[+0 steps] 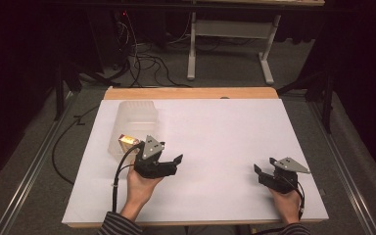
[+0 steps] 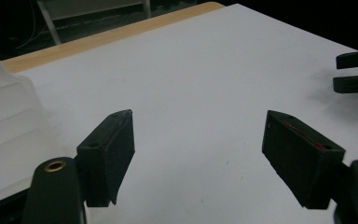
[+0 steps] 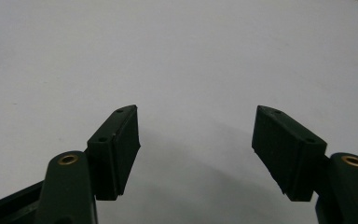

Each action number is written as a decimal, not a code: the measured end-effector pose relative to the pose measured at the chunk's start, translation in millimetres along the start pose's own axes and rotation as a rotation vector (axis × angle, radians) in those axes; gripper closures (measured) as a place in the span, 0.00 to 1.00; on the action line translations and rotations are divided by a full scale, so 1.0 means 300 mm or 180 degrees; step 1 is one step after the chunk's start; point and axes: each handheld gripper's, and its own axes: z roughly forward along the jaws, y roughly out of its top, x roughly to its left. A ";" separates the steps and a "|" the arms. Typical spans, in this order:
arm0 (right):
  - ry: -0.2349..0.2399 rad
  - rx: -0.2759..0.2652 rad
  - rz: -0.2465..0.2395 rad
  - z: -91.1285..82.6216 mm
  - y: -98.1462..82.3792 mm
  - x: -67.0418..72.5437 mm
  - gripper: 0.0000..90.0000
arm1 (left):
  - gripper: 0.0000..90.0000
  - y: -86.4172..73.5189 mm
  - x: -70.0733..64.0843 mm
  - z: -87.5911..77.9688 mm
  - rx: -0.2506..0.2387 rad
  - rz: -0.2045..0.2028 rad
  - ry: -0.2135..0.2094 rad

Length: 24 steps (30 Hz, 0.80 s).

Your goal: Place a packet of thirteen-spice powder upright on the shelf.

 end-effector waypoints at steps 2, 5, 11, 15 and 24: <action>-0.0001 -0.0003 -0.0002 0.000 0.000 0.000 0.36 | 0.29 -0.008 0.000 -0.001 0.0023 -0.0018 -0.0005; -0.0001 0.0007 0.0002 0.000 0.000 0.000 0.36 | 0.29 -0.022 0.000 -0.001 0.0035 -0.0060 0.0013; -0.0003 0.0011 0.0007 0.000 0.000 0.001 0.36 | 0.29 -0.049 0.004 -0.002 0.0064 -0.0001 -0.0005; -0.0010 0.0012 0.0004 0.001 0.001 0.002 0.36 | 0.29 -0.062 0.008 -0.001 0.0082 0.0010 0.0001; -0.0012 0.0012 -0.0006 0.001 0.001 0.002 0.36 | 0.29 -0.104 0.025 0.009 0.0112 0.0027 0.0049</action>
